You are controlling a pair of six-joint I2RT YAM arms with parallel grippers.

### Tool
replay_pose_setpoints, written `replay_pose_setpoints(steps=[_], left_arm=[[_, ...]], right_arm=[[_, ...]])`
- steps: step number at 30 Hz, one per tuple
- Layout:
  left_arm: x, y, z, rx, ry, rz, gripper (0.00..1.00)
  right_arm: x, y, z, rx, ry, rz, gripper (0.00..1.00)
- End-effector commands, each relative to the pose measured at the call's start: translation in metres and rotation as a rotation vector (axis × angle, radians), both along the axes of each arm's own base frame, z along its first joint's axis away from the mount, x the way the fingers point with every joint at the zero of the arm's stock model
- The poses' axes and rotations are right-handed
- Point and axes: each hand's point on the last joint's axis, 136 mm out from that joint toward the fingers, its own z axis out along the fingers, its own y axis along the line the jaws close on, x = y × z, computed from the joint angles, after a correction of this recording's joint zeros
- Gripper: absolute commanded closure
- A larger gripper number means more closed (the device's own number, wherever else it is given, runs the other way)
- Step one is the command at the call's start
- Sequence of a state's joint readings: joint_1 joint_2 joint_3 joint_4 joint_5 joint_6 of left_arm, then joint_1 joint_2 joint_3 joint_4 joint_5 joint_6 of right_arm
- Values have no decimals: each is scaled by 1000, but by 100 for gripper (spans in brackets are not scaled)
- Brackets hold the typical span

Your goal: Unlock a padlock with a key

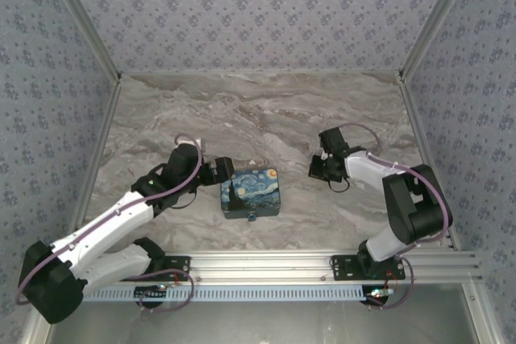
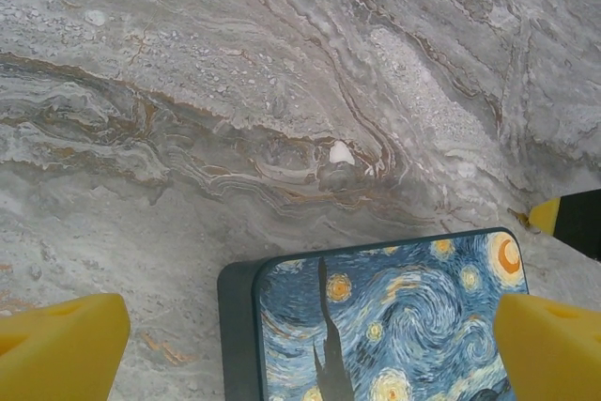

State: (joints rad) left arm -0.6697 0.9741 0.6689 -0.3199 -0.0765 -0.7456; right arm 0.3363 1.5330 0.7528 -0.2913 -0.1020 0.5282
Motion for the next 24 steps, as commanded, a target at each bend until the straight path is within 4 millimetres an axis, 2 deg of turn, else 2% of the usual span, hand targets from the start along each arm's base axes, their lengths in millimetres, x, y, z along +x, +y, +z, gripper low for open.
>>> replay_pose_setpoints(steps=[1, 6, 12, 20, 24], left_arm=[[2, -2, 17, -18, -34, 1, 1], [2, -9, 21, -76, -21, -2, 1], [1, -31, 29, -239, 52, 1, 1], [4, -64, 38, -506, 264, 85, 2], [9, -80, 39, -703, 386, 168, 7]], right_arm=[[-8, 0, 11, 44, -29, -38, 100], [-12, 1, 25, 106, -70, -70, 100], [-15, 6, 47, 168, -115, -90, 100], [-12, 24, 90, 205, -199, -35, 100], [-8, 43, 118, 239, -263, 2, 100]])
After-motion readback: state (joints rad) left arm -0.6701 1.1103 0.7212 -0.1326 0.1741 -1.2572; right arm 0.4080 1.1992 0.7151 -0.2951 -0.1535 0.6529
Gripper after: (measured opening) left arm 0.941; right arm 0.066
